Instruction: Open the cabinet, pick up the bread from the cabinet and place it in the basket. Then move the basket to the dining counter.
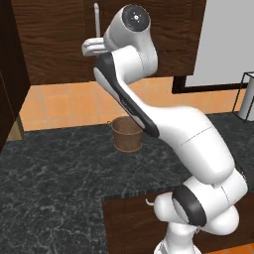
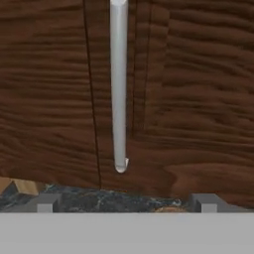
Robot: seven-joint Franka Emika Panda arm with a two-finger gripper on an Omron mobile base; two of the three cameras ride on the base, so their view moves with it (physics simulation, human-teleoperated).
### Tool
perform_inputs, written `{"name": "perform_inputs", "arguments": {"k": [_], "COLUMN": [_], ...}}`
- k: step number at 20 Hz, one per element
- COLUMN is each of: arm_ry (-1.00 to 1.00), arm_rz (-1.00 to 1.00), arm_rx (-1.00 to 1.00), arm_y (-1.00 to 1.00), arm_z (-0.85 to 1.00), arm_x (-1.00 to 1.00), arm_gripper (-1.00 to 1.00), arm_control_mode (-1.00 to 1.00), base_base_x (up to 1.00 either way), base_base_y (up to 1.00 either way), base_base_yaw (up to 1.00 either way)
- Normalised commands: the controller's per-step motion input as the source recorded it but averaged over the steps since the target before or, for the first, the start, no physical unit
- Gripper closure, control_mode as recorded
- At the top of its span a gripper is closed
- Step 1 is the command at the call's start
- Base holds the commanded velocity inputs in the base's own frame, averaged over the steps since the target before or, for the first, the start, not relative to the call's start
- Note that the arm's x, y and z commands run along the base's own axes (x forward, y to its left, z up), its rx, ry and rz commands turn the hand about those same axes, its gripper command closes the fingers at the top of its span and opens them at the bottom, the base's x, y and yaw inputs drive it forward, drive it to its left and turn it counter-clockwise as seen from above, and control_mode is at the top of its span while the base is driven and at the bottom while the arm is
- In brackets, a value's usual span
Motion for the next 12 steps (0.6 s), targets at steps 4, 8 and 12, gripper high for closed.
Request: {"name": "perform_inputs", "arguments": {"k": [4,8,12], "arm_ry": [0.0,0.0,0.0], "arm_rz": [0.0,0.0,-0.03], "arm_rx": [0.01,0.0,0.0], "arm_y": [0.19,0.28,0.13], "arm_z": [0.0,0.0,0.0], "arm_x": [0.47,0.56,0.58], "arm_gripper": [-1.0,-1.0,-1.0], "arm_control_mode": [-1.0,-1.0,-1.0], "base_base_x": [0.0,0.0,0.0], "base_base_y": [0.0,0.0,0.0], "base_base_yaw": [0.0,0.0,0.0]}}
